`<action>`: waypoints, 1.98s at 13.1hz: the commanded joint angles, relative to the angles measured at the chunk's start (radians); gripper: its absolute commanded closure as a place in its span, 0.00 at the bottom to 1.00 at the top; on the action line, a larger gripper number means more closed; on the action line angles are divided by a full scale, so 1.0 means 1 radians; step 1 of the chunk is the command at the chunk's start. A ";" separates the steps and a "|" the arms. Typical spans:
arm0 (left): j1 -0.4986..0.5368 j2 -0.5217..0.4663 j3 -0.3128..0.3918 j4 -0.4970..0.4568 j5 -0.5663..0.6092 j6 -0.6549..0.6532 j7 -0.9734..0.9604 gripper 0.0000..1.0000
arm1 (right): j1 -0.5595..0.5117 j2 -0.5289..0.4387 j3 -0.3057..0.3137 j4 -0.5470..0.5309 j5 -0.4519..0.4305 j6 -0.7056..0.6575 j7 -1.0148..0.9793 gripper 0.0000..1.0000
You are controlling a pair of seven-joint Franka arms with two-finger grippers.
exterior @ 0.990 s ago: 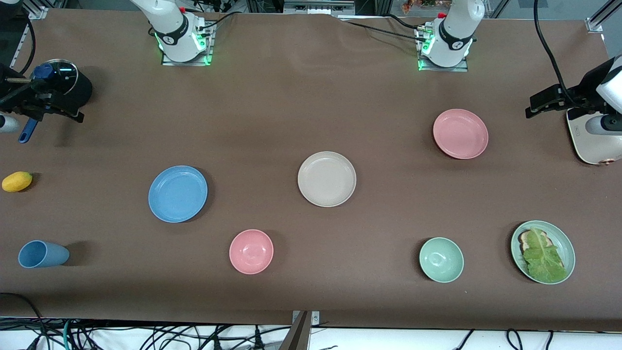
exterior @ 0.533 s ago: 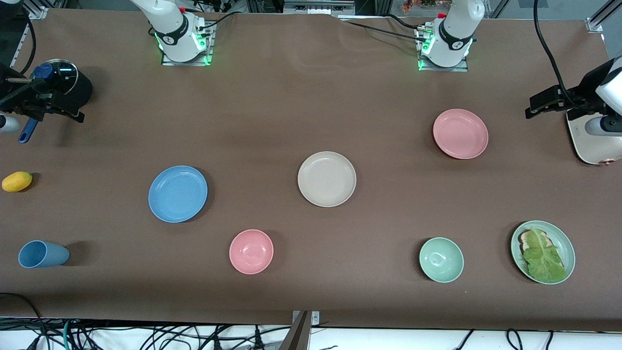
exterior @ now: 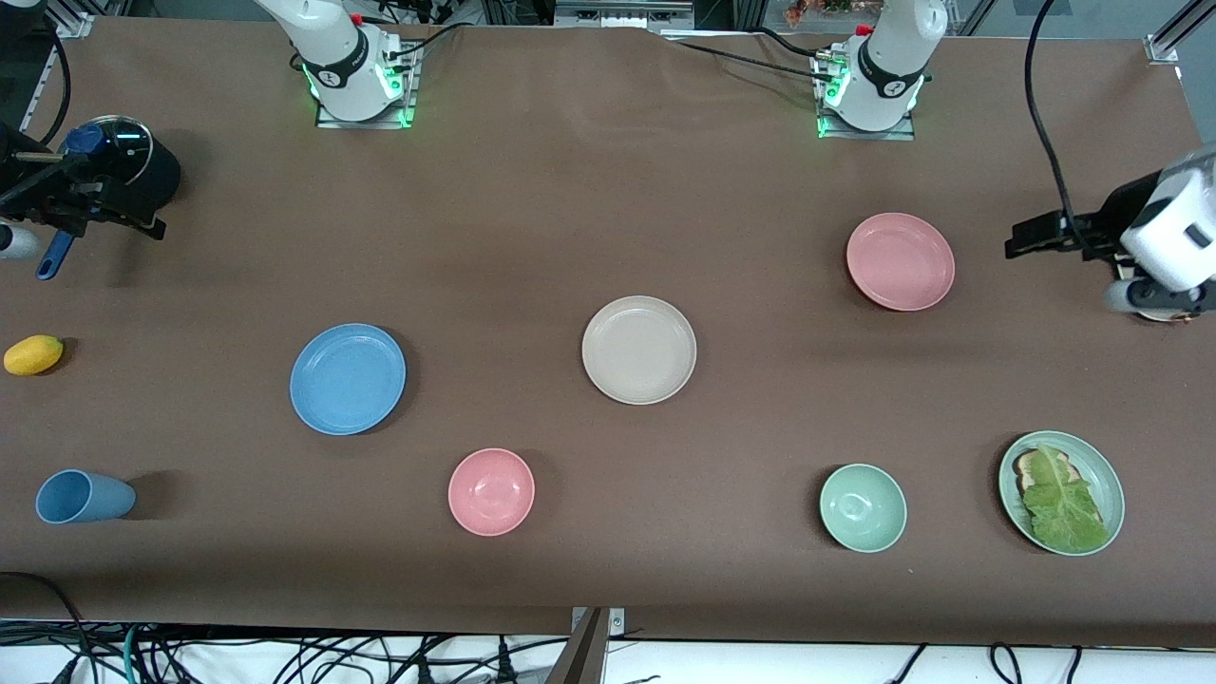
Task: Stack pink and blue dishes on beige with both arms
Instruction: 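Move the left gripper toward the rim of the large pink plate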
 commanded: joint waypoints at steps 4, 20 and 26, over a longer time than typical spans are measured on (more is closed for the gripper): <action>-0.006 0.172 -0.002 0.041 0.001 0.096 0.012 0.00 | 0.003 0.000 0.005 0.016 -0.012 -0.006 -0.011 0.00; 0.057 0.004 0.052 -0.562 -0.089 0.616 0.222 0.00 | -0.005 0.008 -0.006 0.017 -0.015 0.003 -0.009 0.00; 0.074 -0.052 0.139 -0.803 -0.252 0.801 0.516 0.00 | -0.002 0.008 -0.003 0.016 -0.012 0.006 -0.009 0.00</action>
